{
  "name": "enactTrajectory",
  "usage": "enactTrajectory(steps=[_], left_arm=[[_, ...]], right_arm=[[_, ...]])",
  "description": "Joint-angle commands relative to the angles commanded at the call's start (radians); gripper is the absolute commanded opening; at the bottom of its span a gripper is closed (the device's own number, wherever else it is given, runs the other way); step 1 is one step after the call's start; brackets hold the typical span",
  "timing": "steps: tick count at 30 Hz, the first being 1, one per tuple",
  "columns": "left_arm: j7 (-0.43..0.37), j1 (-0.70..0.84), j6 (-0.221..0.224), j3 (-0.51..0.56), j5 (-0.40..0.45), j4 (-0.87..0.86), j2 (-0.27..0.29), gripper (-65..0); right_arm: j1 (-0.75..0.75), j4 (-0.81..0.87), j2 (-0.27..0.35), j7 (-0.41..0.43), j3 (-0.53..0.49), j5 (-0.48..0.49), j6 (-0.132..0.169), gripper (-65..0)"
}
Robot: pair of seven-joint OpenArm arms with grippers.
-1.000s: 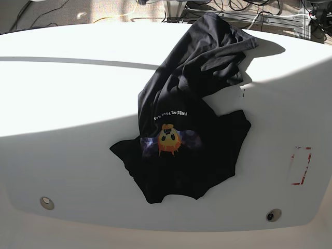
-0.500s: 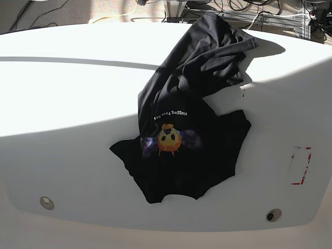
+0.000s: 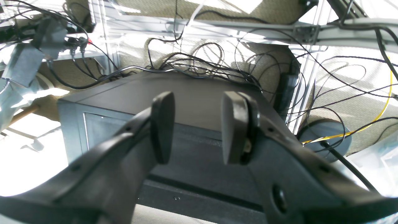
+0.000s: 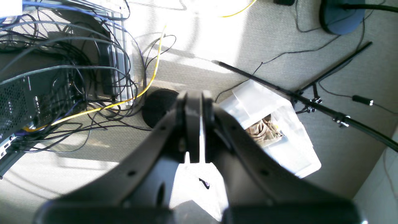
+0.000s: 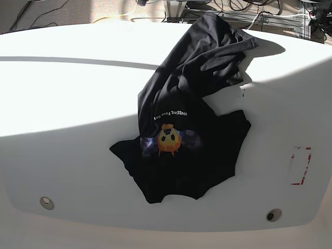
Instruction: Layout the t-shirt on the table in an organized manner, then fold the t-shirt properly
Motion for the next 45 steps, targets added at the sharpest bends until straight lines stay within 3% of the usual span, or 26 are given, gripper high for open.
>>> enactTrajectory(steps=[7,12,16,25,30,38,45], left_arm=[[0.0,0.08,0.0,-0.041,0.0,0.13,0.003,-42.2],[0.0,0.127,-0.018,-0.098,0.0,0.224,0.044,-42.2],[0.0,0.15,-0.107,-0.157,-0.002,0.298,0.081,-42.2],[0.006,0.153,-0.324,-0.35,-0.002,0.488,0.221,-42.2],[0.006,0.149,-0.4,-0.404,-0.002,0.568,0.265,-42.2],[0.006,0.12,-0.404,-0.407,-0.006,0.678,0.275,-42.2],[0.006,0.078,-0.404,-0.408,-0.104,0.718,0.272,-42.2]], right_arm=[[-0.118,0.173,-0.037,0.0,0.0,0.017,0.0,-64.7],[-0.192,0.287,-0.038,0.0,0.0,0.084,0.0,-64.7],[-0.249,0.371,-0.037,0.0,0.0,0.144,0.0,-64.7],[-0.371,0.615,-0.037,0.0,0.002,0.242,0.0,-64.7],[-0.393,0.709,-0.037,0.0,0.002,0.261,0.0,-64.7],[-0.348,0.747,-0.035,0.002,0.002,0.259,0.0,-64.7],[-0.252,0.752,-0.034,0.003,0.0,0.258,0.002,-64.7]])
